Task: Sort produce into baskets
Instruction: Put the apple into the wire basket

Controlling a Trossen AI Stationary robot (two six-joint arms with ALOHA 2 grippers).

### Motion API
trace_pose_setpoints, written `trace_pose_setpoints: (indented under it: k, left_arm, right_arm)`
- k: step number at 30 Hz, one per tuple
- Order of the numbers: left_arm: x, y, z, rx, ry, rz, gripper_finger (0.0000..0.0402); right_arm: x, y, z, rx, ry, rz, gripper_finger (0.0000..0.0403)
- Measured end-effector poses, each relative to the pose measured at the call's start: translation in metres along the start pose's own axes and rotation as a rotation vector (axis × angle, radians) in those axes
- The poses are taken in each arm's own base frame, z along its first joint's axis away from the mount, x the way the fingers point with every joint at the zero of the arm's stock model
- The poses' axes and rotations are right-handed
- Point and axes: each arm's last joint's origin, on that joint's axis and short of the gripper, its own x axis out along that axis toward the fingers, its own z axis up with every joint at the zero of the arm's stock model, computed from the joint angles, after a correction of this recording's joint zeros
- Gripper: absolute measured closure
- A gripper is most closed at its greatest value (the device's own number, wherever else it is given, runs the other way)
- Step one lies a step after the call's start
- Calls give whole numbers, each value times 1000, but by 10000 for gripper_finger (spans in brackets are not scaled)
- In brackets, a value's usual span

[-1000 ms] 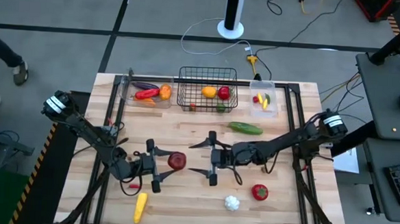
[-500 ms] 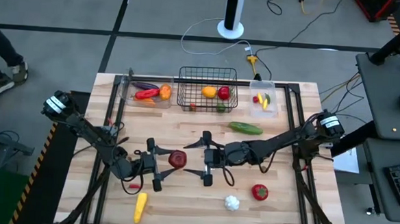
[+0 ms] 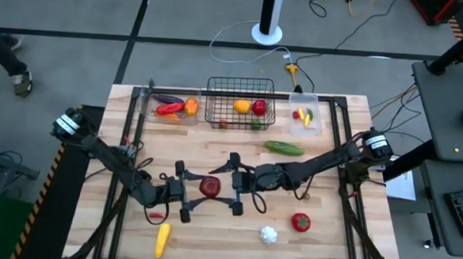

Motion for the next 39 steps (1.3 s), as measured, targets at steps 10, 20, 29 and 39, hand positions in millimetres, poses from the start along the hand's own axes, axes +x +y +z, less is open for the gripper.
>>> trace_pose_setpoints:
  k: [10,20,29,39]
  left_arm:
    - [14,-16,0,94,3,1,132]
    - [14,-16,1,93,1,0,132]
    - [13,-15,2,84,3,30,115]
    - [13,-13,-1,88,22,74,80]
  right_arm:
    - [2,2,0,-1,-5,51,39]
    - [1,2,0,-14,-6,51,39]
    - [1,2,0,-22,-1,48,72]
    - [1,0,0,-11,7,41,119]
